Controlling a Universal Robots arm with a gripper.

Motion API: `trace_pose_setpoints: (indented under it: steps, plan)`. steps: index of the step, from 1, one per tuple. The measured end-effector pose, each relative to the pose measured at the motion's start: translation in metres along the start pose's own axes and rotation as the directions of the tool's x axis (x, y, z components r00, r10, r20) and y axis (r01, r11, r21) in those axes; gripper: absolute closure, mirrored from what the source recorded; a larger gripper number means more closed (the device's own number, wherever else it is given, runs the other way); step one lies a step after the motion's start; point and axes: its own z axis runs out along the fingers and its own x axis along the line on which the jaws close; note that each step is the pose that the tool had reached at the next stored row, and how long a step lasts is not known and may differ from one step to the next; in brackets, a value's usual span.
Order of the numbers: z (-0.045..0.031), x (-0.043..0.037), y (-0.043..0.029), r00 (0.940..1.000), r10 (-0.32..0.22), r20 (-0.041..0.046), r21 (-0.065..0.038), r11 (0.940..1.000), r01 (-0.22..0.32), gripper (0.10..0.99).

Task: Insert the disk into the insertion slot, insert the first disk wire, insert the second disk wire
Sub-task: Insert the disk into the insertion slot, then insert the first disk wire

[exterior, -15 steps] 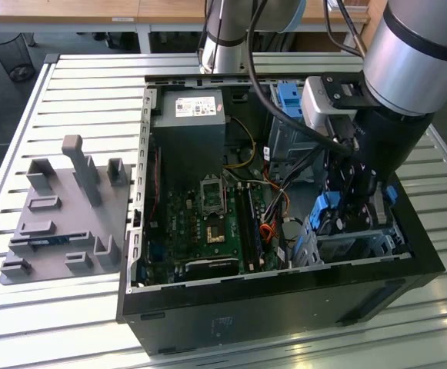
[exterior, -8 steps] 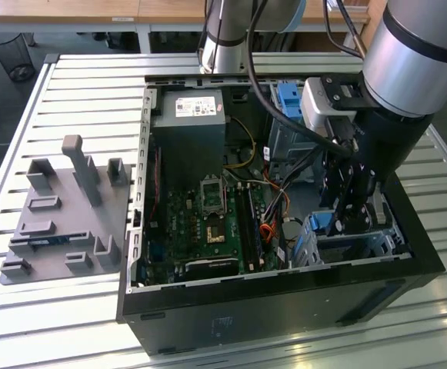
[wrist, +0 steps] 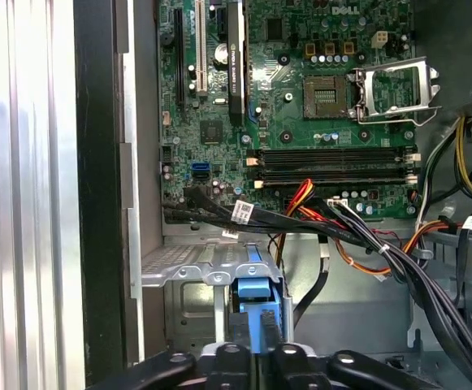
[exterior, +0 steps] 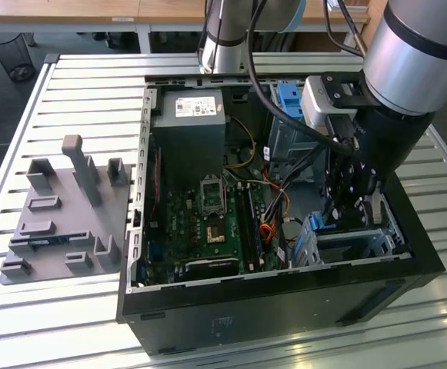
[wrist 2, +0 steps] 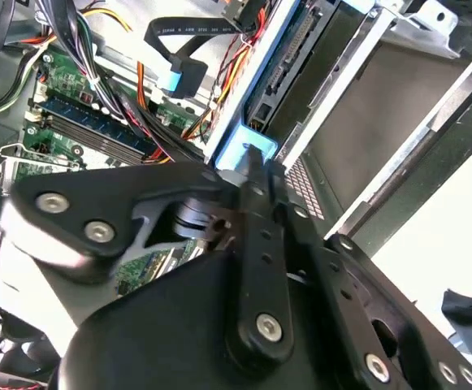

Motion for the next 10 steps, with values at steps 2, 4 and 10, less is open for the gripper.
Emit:
trace_pose_setpoints:
  steps: [2, 4, 10]
  plan:
    - [-0.0004, 0.0, 0.0, 1.0, 0.0, -0.0001, 0.0, 1.0, 0.0, 0.965]
    - [-0.0004, 0.0, 0.0, 1.0, 0.0, 0.0001, 0.0, 1.0, 0.0, 0.98]
    - [-0.0014, 0.0, -0.0001, 1.0, 0.0, 0.0, 0.0, 1.0, 0.0, 0.98]
